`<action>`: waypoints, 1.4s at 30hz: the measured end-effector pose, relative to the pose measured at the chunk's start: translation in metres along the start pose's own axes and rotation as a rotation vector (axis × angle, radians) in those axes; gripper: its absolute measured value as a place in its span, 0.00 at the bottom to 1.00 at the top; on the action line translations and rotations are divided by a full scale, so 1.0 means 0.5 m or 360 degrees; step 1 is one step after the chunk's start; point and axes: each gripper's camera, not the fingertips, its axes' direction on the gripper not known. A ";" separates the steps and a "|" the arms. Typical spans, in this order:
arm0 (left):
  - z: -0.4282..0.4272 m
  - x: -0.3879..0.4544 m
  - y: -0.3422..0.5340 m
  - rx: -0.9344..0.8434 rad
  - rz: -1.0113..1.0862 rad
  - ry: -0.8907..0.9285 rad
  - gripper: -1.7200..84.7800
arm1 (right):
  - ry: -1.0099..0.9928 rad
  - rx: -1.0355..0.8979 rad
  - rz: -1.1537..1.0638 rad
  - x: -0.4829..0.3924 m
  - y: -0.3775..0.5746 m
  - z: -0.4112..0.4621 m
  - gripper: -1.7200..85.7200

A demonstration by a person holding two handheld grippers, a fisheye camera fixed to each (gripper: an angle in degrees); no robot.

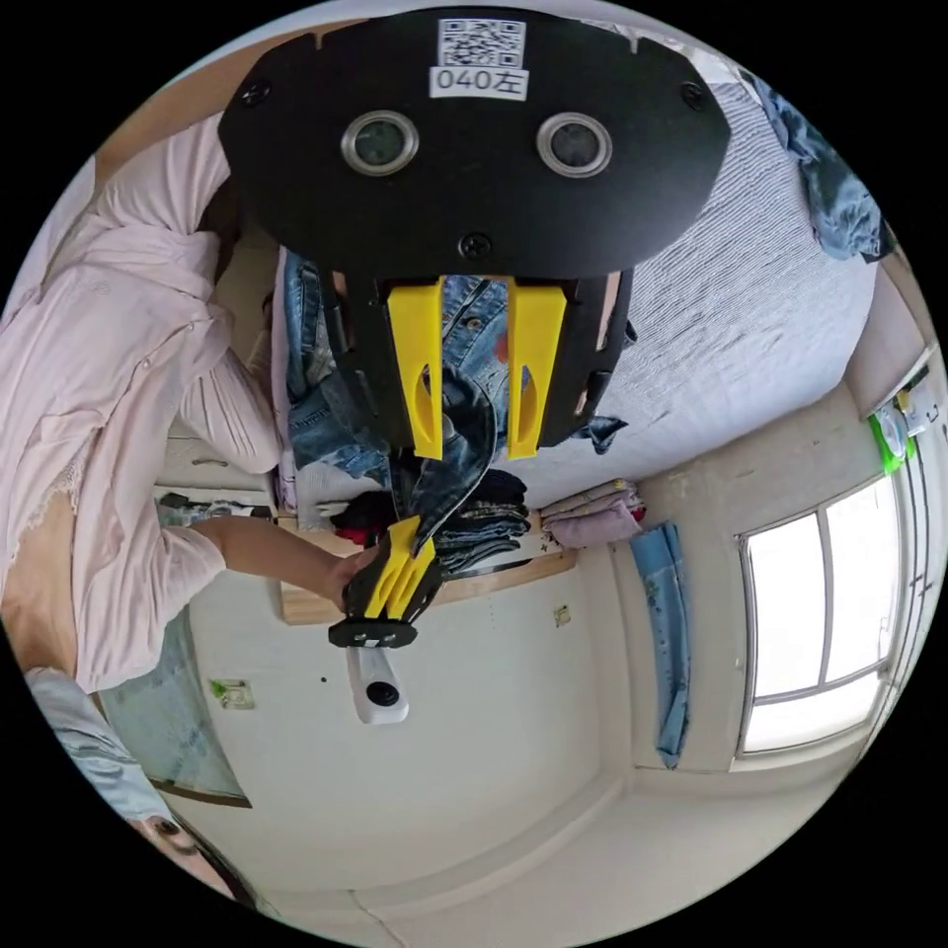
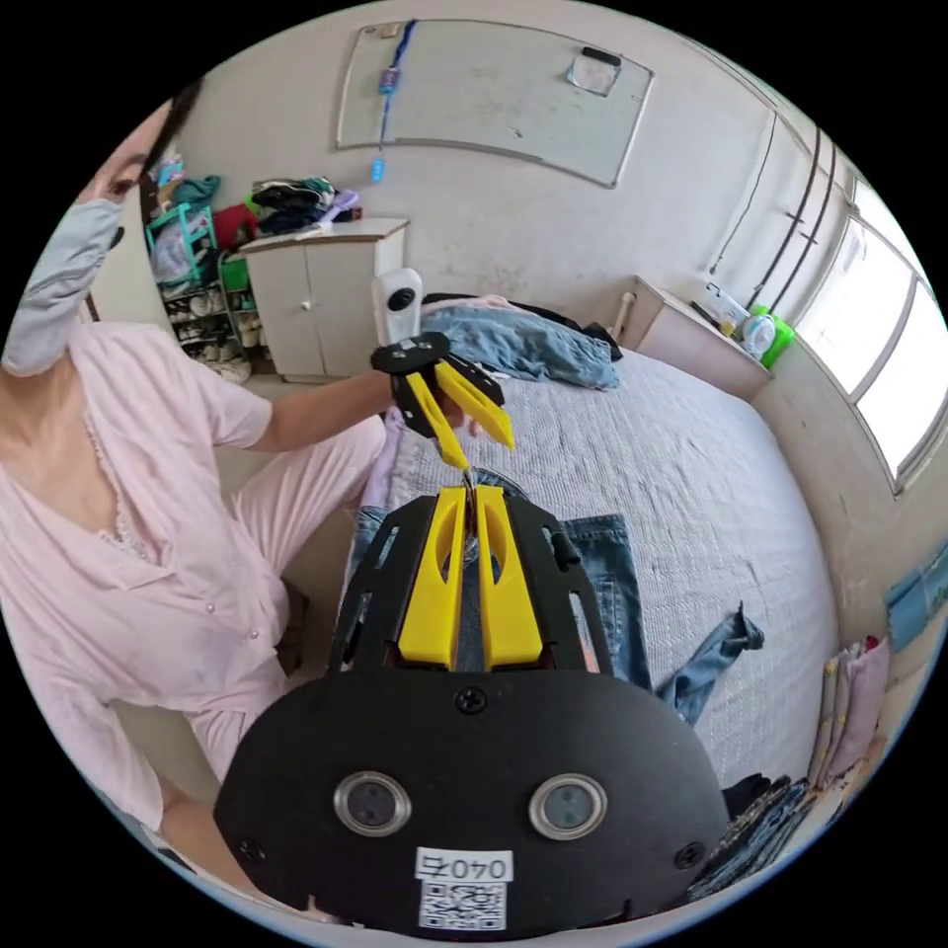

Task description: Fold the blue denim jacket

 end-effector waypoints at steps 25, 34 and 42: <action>0.164 0.075 -0.326 -0.0879 -0.0150 -0.0349 0.01 | 0.0620 -0.0009 0.0125 -0.226 0.069 -0.160 0.01; 0.195 -0.028 -0.402 -0.0740 -0.0618 0.0118 0.01 | 0.0816 -0.0142 0.0412 -0.193 0.123 -0.181 0.01; 0.500 -0.243 -0.347 -0.1317 -0.0868 -0.0295 0.01 | 0.0906 -0.0208 0.0901 -0.060 0.215 -0.059 0.10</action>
